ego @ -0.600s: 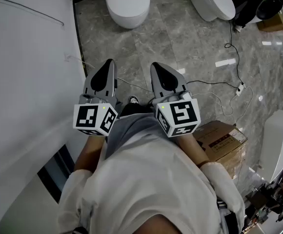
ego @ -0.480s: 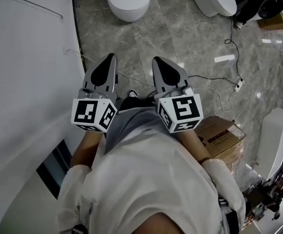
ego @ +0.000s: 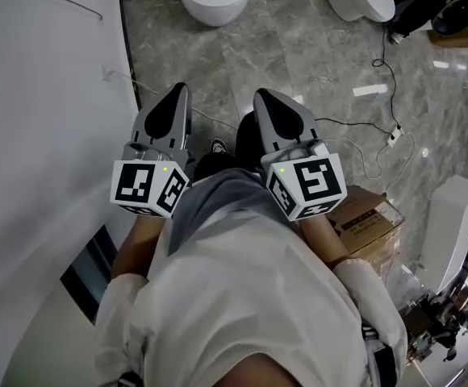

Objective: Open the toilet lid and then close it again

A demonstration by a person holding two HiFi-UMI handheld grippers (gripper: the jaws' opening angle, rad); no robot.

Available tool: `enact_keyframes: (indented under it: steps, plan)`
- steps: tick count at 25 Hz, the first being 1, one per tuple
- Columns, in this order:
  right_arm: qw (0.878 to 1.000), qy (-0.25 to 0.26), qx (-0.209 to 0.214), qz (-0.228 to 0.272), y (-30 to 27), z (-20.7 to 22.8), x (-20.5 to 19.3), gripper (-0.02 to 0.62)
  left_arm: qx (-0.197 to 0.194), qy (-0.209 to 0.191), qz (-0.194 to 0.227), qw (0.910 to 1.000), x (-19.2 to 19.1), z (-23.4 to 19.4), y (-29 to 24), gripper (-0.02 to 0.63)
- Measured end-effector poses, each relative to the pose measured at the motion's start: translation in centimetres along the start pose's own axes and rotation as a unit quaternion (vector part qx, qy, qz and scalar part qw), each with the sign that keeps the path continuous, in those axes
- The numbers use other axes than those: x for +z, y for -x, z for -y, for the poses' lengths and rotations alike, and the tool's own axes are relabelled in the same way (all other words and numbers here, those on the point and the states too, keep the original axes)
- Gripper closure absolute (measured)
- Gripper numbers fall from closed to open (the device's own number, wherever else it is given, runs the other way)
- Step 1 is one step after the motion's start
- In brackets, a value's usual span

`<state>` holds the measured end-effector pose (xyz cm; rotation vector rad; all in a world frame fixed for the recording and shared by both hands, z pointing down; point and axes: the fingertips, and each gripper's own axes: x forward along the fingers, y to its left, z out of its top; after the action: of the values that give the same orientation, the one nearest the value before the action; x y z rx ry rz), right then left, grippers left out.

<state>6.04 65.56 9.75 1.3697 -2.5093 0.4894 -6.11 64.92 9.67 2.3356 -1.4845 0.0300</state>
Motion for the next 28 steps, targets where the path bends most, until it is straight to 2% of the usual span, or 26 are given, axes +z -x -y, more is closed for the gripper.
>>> enact_keyframes:
  steps: [7, 14, 21, 28]
  plan:
    - [1.0, -0.004, 0.001, 0.004, -0.8, 1.5, 0.4, 0.584, 0.008, -0.001, 0.001, 1.0, 0.4, -0.1, -1.3, 0.6]
    - [1.0, -0.006, 0.025, 0.012, -4.2, 4.4, 0.6, 0.584, 0.026, 0.001, 0.016, 0.9995, 0.7, -0.4, -5.4, 0.6]
    - [0.998, -0.024, 0.052, 0.011, -11.4, 11.1, 3.1, 0.586, 0.027, 0.006, 0.01, 0.9996, 2.4, -1.9, -14.8, 0.6]
    - [0.997, -0.025, 0.077, -0.015, -18.7, 19.2, 6.4, 0.586, 0.048, 0.003, -0.002, 0.9988, 5.7, -3.4, -25.7, 0.6]
